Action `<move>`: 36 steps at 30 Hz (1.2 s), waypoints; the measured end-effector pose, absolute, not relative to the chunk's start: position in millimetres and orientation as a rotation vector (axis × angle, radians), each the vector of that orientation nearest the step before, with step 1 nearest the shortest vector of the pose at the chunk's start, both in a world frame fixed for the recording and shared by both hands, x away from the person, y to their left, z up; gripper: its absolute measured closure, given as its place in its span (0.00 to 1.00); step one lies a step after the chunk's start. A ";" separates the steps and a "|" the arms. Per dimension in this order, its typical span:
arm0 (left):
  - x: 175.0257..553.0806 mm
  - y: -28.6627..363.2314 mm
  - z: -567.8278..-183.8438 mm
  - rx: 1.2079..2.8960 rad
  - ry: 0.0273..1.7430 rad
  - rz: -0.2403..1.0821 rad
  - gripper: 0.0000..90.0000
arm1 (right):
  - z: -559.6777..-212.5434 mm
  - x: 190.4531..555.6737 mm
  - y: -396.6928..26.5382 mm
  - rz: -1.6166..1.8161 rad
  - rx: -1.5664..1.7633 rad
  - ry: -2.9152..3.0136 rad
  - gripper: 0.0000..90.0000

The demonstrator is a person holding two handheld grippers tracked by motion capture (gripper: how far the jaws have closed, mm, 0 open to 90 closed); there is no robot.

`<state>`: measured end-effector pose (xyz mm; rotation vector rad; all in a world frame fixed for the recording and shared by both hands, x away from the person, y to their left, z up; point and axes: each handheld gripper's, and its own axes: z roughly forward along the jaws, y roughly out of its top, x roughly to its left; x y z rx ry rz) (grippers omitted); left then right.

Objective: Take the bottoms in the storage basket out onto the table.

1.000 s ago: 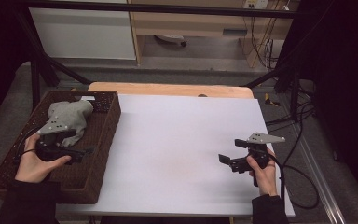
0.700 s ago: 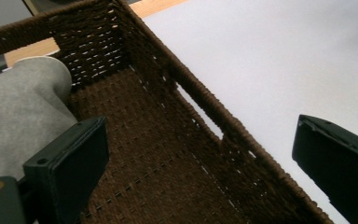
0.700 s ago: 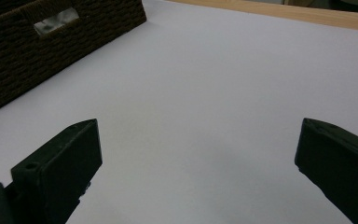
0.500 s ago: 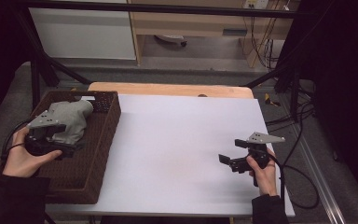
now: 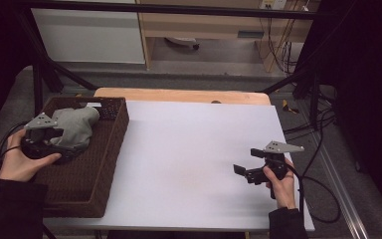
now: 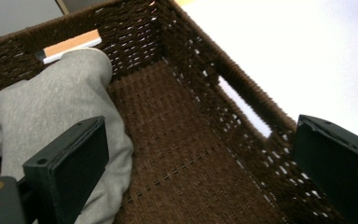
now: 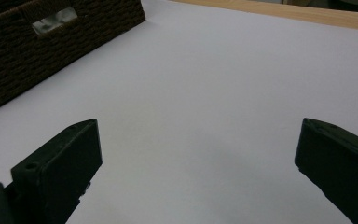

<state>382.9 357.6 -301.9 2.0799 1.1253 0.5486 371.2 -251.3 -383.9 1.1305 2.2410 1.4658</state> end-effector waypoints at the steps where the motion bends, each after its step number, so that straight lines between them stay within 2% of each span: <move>1: 384.3 358.9 -302.4 2.077 1.130 0.549 0.04 | -383.8 371.2 -251.4 1.467 1.129 2.240 0.01; 36: 420.6 387.3 -324.0 2.071 1.302 0.581 0.04 | -384.9 371.8 -252.5 1.463 1.133 2.240 0.01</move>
